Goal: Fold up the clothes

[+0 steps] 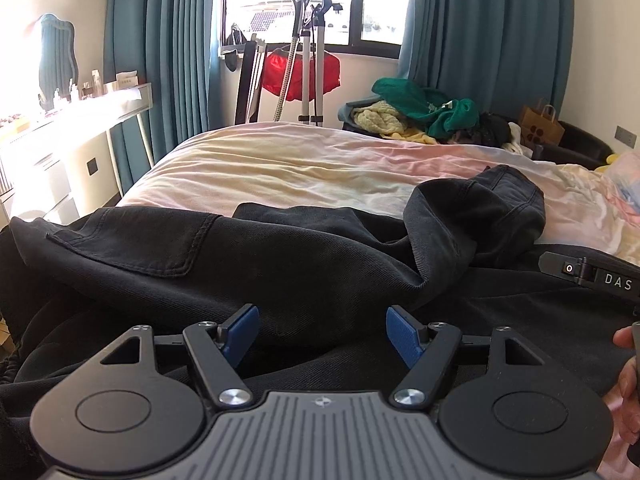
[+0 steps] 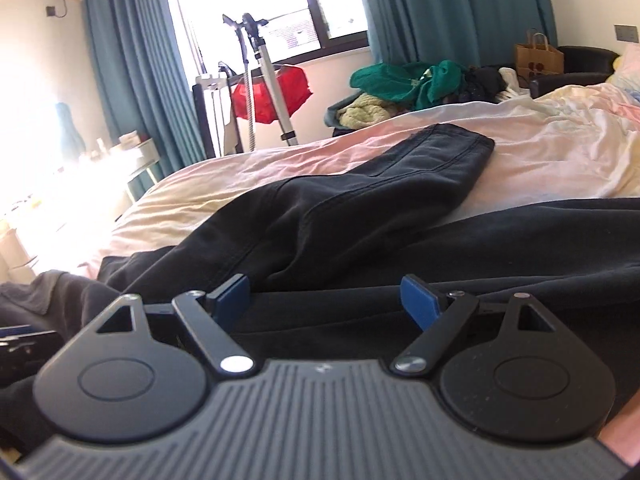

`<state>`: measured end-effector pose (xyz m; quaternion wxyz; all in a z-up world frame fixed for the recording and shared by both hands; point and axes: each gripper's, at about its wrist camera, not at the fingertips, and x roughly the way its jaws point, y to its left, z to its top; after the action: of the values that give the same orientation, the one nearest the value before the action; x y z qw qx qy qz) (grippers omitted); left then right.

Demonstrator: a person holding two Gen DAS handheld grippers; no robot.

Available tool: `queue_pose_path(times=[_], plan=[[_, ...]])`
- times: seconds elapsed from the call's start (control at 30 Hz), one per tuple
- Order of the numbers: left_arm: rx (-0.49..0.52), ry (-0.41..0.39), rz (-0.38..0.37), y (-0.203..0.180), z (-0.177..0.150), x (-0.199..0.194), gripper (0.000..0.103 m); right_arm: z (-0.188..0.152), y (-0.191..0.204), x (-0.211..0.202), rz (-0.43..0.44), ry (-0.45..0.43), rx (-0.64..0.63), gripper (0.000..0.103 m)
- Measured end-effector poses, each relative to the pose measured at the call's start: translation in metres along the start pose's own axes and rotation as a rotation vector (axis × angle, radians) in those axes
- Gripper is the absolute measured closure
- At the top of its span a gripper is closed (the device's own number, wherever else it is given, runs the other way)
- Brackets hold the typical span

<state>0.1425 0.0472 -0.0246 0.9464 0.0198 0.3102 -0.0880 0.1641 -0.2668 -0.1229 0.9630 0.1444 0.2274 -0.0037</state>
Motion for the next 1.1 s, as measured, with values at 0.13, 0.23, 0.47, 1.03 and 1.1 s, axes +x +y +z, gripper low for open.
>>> queue_pose_path(times=[0.13,0.23,0.47,1.03,1.1], plan=[[-0.057,0.027,-0.007,0.021,0.000,0.008,0.030,0.004,0.036,0.015,0.125,0.113,0.005,0.019],[-0.102,0.024,-0.018,0.037,0.005,0.005,0.030,0.007,0.049,0.029,0.273,0.231,0.116,0.022],[-0.125,0.008,0.067,0.063,0.017,-0.012,0.030,0.010,0.086,0.060,0.356,0.379,0.217,0.026],[-0.237,-0.085,0.032,0.084,0.020,-0.057,0.029,0.119,0.173,0.155,0.191,0.203,0.166,0.095],[-0.242,-0.071,0.039,0.082,0.019,-0.048,0.029,0.133,0.178,0.189,0.167,0.209,0.175,0.096]])
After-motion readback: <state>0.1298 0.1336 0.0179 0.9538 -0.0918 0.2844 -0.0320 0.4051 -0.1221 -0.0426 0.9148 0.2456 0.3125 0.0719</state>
